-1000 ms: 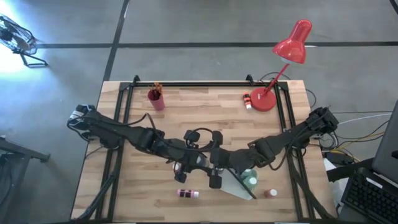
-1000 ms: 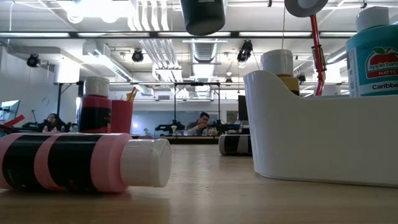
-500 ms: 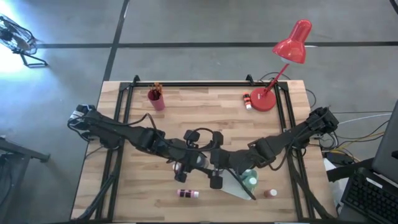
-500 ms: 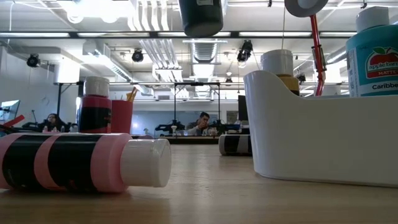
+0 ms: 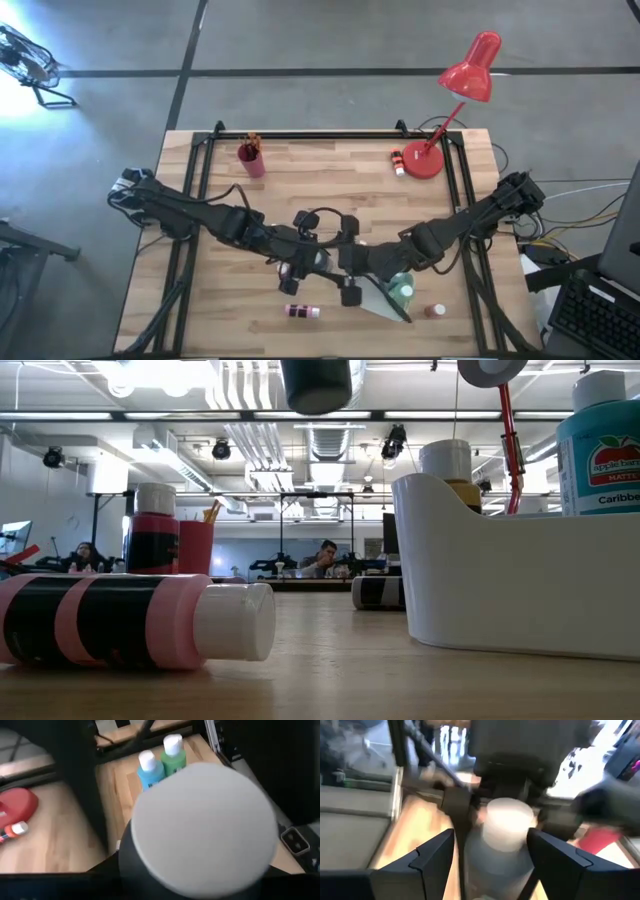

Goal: Pick & Place Paint Supplies
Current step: Put the black paint bottle into the white bin

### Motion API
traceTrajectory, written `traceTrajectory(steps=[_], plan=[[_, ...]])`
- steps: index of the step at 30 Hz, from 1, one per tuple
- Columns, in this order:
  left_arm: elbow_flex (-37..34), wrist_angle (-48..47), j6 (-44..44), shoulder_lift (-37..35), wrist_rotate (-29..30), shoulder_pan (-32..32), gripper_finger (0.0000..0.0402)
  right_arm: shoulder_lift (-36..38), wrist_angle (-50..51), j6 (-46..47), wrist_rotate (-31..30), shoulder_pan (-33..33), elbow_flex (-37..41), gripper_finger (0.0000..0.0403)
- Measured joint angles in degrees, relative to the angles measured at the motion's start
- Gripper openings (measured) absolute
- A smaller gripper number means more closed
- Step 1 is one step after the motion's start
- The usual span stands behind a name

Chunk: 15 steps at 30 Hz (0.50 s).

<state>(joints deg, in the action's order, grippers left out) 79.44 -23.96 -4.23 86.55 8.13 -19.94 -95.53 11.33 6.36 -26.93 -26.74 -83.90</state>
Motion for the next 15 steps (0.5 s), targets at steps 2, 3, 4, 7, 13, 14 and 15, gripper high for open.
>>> traceTrajectory(steps=[2,3,4,7,13,14,15], plan=[[0.1,0.0,1.0,-0.2,-0.3,0.0,0.0179,-0.2,0.5,-0.2,-0.6,0.0,0.1,0.0244],[0.1,0.1,1.6,-0.2,-0.1,0.0,0.0179,-0.1,0.7,0.0,0.0,0.0,0.1,0.0245],[0.1,0.1,1.9,-0.2,0.1,0.0,0.0179,-0.1,0.8,0.1,-0.1,0.0,0.1,0.0246],[0.1,0.1,2.4,-0.3,0.8,0.1,0.0179,-0.1,0.2,-0.5,-2.5,0.0,0.1,0.0251],[0.1,0.5,2.0,-0.3,1.0,0.1,0.0179,-0.1,-0.7,-0.7,-4.3,0.0,0.0,0.0246],[0.1,0.4,1.8,-0.3,1.0,0.1,0.0179,-0.1,-0.9,-0.7,-4.4,0.0,0.0,0.0242],[0.1,0.4,1.7,-0.3,1.0,0.2,0.0179,-0.1,-1.2,-0.7,-4.5,0.0,0.0,0.0238]])
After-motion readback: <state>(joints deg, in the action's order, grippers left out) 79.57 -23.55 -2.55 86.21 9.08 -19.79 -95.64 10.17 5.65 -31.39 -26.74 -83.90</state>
